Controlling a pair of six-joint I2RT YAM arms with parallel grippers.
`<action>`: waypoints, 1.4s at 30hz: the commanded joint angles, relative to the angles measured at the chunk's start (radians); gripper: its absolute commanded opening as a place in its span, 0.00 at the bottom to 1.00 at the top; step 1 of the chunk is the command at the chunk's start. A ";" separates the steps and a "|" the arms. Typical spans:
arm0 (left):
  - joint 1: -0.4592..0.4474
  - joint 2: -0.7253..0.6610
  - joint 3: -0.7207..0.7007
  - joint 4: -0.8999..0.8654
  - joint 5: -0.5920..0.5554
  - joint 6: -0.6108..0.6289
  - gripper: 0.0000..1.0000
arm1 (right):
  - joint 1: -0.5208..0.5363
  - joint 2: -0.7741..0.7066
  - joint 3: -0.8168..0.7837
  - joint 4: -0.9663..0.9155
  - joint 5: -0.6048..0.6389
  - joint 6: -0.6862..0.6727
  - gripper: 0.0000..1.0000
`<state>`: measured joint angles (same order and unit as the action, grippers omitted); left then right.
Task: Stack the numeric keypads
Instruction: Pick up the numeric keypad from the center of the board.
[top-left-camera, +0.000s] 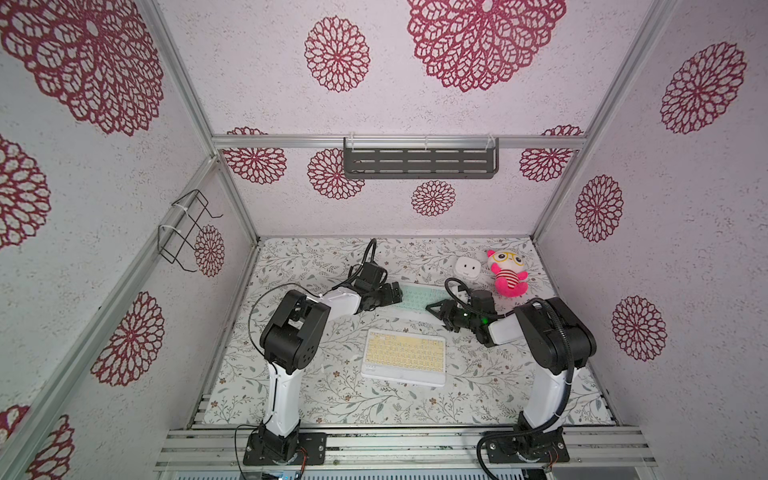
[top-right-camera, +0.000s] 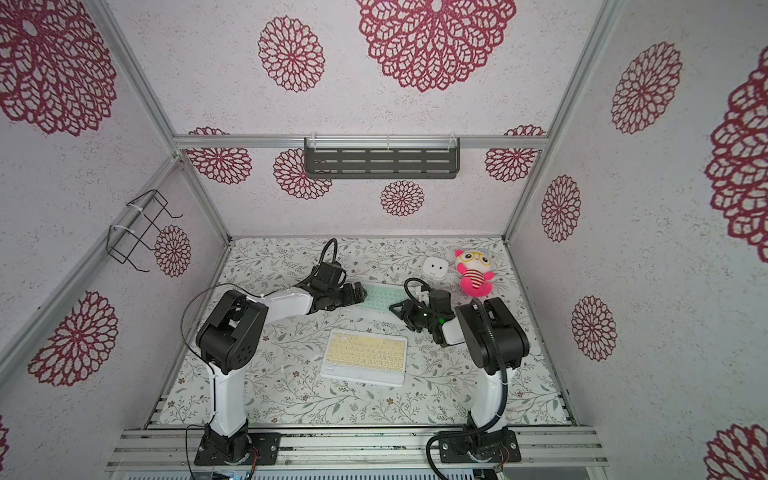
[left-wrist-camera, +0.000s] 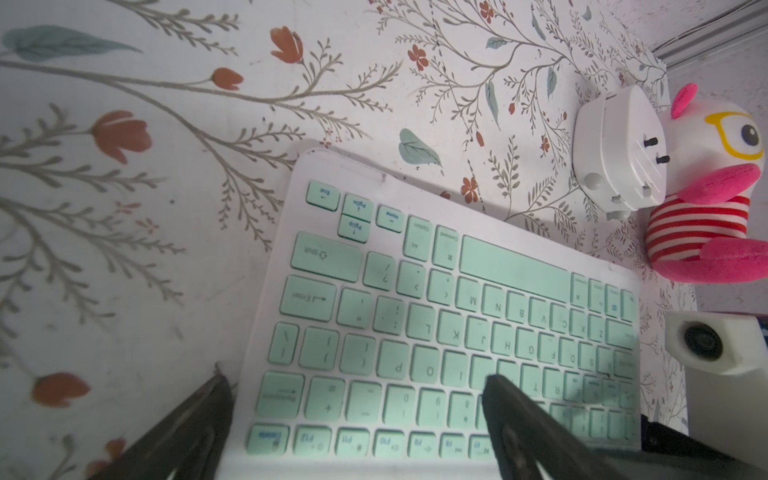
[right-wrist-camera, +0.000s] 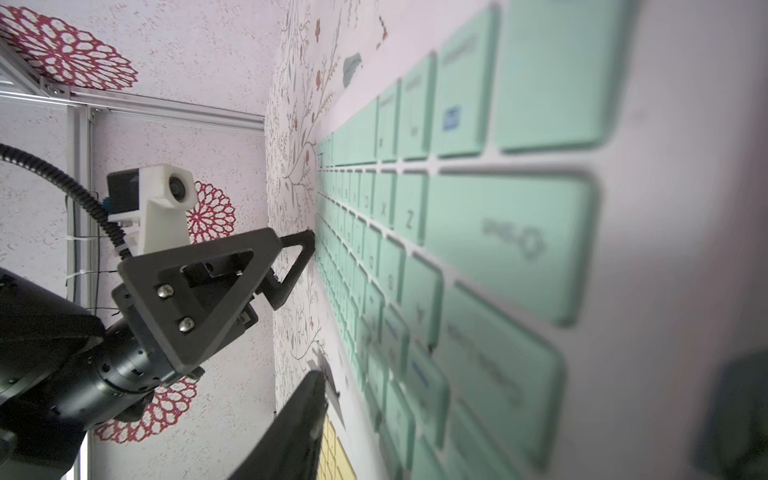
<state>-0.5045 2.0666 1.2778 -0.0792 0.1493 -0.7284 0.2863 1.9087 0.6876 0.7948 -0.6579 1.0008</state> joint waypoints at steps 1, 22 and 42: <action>-0.021 0.090 -0.078 -0.215 0.126 -0.045 0.97 | 0.000 -0.051 0.014 0.058 0.015 -0.012 0.41; 0.120 -0.261 -0.219 -0.138 0.221 0.013 0.97 | -0.003 -0.171 0.061 -0.052 -0.029 -0.085 0.00; 0.222 -0.324 -0.311 0.273 0.616 -0.061 0.97 | -0.010 -0.333 0.039 0.054 -0.258 0.051 0.00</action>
<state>-0.2905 1.7279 0.9546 0.0830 0.6968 -0.7658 0.2802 1.6257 0.7216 0.7212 -0.8547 1.0061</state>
